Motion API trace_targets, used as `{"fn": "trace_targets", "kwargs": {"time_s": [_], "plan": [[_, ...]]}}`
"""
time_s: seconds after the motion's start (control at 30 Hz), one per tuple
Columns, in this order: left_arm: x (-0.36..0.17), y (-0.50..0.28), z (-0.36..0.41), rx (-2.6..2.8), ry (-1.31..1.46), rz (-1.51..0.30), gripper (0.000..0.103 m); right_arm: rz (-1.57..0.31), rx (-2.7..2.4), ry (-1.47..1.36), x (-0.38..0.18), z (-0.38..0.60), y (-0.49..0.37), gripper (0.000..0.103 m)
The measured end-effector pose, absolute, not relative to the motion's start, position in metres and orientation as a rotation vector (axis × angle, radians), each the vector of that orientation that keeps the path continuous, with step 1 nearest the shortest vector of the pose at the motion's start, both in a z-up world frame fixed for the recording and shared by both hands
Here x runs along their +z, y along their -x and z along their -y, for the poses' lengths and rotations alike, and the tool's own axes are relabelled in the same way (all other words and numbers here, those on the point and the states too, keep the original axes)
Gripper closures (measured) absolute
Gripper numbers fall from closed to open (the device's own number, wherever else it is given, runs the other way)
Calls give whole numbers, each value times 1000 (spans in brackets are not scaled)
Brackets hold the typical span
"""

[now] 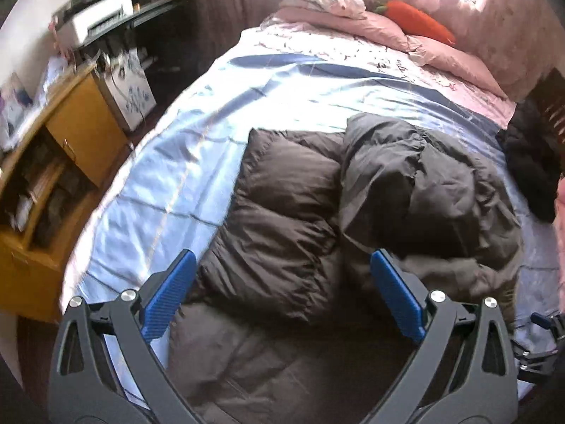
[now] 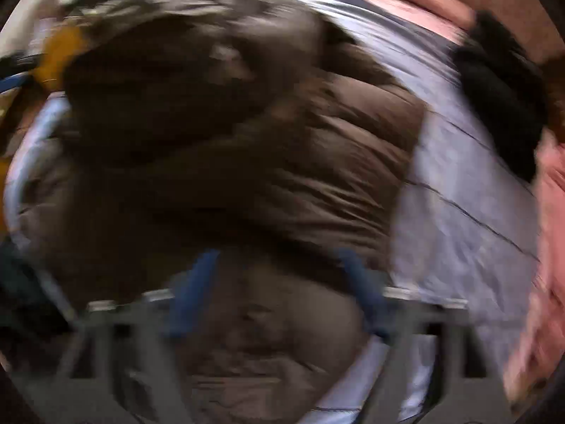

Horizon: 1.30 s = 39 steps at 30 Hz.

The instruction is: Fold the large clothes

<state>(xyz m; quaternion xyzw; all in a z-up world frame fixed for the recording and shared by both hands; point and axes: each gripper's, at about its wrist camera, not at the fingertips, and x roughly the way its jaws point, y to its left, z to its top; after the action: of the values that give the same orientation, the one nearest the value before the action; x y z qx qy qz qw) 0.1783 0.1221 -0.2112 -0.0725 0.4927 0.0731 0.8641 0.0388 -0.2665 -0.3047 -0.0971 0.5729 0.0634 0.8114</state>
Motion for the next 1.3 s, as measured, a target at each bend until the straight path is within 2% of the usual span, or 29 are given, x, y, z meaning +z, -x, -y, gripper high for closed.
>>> {"fn": "trace_targets", "kwargs": {"time_s": [0.07,0.1,0.13,0.17,0.27,0.43,0.6,0.73,0.9,1.0,1.17,1.3], "plan": [[-211,-179,-125,136,227,-1048,3,-1092,88,120,-281,268,-37,21],[-210,-177,-124,132,245,-1047,3,-998,95,31,-262,269,-40,26],[-209,-177,-123,132,254,-1044,3,-946,121,-34,-249,269,-41,38],[-208,-176,-121,132,254,-1037,3,-885,171,-106,-236,265,-42,41],[-204,-176,-111,140,202,-992,3,-791,306,-137,-220,231,-52,42],[-207,-177,-100,115,134,-969,3,-914,448,-33,-264,144,-93,42],[-212,-181,-95,99,112,-973,3,-1172,442,-123,-380,130,-124,44],[-214,-187,-95,91,119,-984,3,-1151,435,-86,-400,130,-128,45],[-219,-190,-92,69,125,-1011,3,-1187,404,-99,-369,133,-124,44],[-220,-188,-87,74,98,-1006,3,-1104,413,-119,-334,146,-117,42],[-240,-194,-71,82,21,-1025,3,-895,251,-149,-280,183,-112,22],[-284,-212,-47,55,-84,-1121,3,-892,149,-266,-277,213,-109,19]]}}
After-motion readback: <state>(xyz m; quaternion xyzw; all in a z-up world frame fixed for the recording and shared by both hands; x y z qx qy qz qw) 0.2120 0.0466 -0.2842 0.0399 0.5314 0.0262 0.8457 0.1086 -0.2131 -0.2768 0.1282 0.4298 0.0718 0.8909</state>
